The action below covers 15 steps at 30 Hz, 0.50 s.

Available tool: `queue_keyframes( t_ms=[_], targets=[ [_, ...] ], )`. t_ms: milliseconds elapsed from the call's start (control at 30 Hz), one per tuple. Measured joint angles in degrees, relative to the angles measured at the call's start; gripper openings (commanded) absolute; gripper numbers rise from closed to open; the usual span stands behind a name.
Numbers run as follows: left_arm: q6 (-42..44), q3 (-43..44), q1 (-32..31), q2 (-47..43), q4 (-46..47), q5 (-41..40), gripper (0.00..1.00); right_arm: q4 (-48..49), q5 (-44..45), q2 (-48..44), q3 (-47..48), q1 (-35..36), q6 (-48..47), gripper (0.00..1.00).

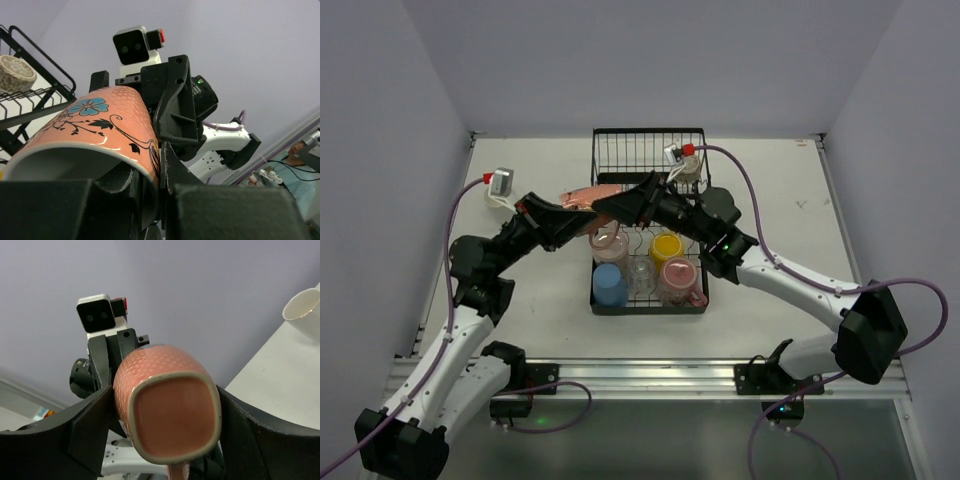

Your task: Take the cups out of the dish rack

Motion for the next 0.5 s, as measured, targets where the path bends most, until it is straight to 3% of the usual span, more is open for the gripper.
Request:
queue_keyframes(
  t_ms=[100,200,500],
  targets=[
    [0.66,0.02,-0.31,-1.73,-0.52,-0.96,0.00,2.16,-0.04,-0.02,-0.44,0.48,0.61,0.84],
    [2.38,0.02,-0.59,-3.43,-3.26,-2.58,0.00,3.63,0.20,-0.46,-1.53,0.63,1.14,0.99],
    [11.41,3.04,-0.55,-4.66,-13.68,-10.08,0.00,5.22,0.15,-6.49,-5.66,-3.72,3.48,0.99]
  ],
)
